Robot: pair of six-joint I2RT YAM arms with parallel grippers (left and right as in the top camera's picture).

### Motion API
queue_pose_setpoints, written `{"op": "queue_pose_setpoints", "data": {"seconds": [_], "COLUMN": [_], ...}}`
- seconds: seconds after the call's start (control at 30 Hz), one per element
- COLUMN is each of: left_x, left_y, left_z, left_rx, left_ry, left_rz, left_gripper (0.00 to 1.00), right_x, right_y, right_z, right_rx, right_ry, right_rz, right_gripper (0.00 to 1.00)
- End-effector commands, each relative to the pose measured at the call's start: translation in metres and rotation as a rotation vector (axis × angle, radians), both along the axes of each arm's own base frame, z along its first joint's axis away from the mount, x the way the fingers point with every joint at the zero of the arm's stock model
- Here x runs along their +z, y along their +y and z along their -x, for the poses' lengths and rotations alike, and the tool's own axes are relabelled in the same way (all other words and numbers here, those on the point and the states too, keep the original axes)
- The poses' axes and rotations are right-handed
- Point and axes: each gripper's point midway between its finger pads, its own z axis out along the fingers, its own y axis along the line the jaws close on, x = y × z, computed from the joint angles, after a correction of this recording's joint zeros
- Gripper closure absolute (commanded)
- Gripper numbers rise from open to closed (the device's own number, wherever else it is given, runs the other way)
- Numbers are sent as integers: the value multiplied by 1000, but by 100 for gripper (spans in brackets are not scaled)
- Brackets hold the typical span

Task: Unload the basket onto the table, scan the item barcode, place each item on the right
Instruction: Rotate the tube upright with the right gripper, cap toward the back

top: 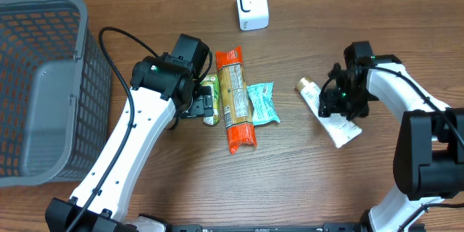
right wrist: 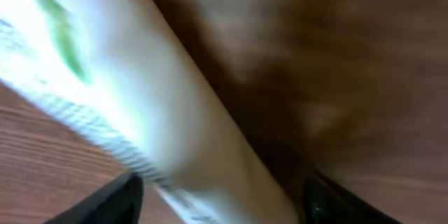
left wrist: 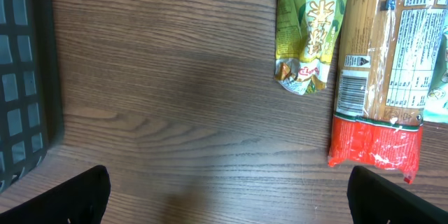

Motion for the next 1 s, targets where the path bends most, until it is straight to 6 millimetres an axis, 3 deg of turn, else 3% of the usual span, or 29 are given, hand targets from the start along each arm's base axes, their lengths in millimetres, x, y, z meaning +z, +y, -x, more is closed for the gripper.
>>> {"op": "queue_pose_setpoints", "data": {"seconds": [0.0,0.17,0.4,0.53,0.6,0.73,0.83,0.97], "left_x": [-2,-1,-2,-2,-1,-2,-2,-1], "left_y": [2,2,2,2,2,2,2,2], "left_z": [-1,-1,-1,-1,0,-1,-1,-1], "left_rx": [22,22,22,22,22,22,22,22], "left_ry": [-2,-2,-2,-2,-2,-2,-2,-2], "left_rz": [-11,-11,-11,-11,-10,-10,-10,-11], "left_gripper": [1,1,0,0,0,0,0,0], "right_x": [-2,-5,-21,-29,-25,-4,40,101], "right_y": [18,20,29,40,47,61,84,99], "right_z": [14,23,27,29,26,11,-1,-3], "right_rx": [-130,-133,-134,-139,-142,-150,-38,102], "right_ry": [71,97,73,50,43,18,-52,-147], "right_rz": [-99,-116,-172,-248,-303,-426,-632,-782], "right_gripper": [30,32,46,88,96,96,96,96]}}
